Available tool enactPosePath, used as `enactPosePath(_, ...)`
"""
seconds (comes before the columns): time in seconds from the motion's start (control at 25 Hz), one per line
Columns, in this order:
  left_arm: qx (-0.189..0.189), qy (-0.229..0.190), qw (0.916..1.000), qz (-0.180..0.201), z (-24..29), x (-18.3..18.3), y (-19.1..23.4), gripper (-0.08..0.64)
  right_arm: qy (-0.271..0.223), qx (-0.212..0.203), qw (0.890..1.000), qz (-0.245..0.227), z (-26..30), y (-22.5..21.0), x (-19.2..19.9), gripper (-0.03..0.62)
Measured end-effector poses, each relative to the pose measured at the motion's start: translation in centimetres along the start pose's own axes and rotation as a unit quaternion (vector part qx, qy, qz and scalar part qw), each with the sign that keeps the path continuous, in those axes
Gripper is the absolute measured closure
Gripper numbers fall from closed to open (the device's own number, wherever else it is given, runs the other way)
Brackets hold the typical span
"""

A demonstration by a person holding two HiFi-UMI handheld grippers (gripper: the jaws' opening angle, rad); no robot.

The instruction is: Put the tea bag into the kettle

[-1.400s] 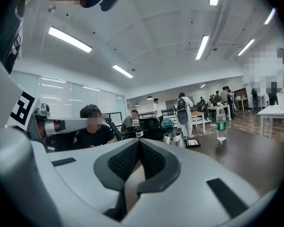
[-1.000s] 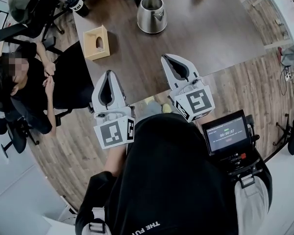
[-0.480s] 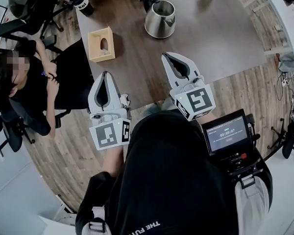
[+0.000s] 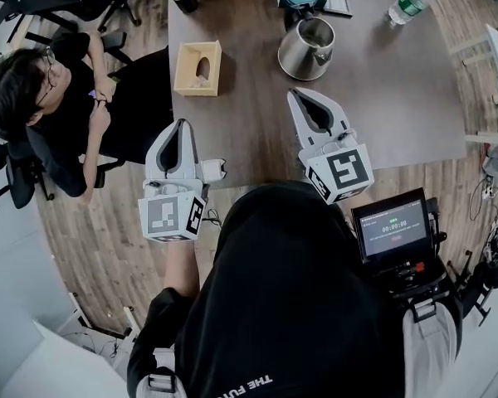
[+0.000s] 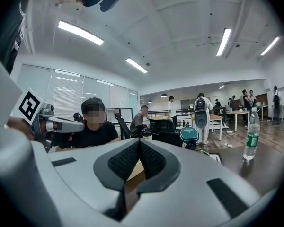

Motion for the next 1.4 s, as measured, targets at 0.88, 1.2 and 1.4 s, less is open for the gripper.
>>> enactPosePath(0.88, -0.017, 0.321, 0.9465, -0.028, -1.6, 17.8, 3.5, 0.522, -0.011, -0.032, 0.999, -0.009, 0.9, 1.7, -1.1, 0.588)
enactPosePath(1.2, -0.013, 0.389, 0.9205, -0.039, -0.7, 22.3, 3.8, 0.503, -0.011, -0.031, 0.999, -0.006, 0.9, 1.8, -1.1, 0.588)
enactPosePath(1.4, -0.004, 0.422, 0.9057, -0.043, -0.1, 24.5, 3.6, 0.503, -0.008, -0.025, 1.000, -0.006, 1.0, 1.5, -1.1, 0.588)
Point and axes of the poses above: the fingertips, and each gripper's own axes: z forward along the fingers, y to its left, x out of its underside, the point moved 8 cm from there along -z, backward along the fingers, and after that the axes turned 8 degrees about y, right-handed, at the moved point
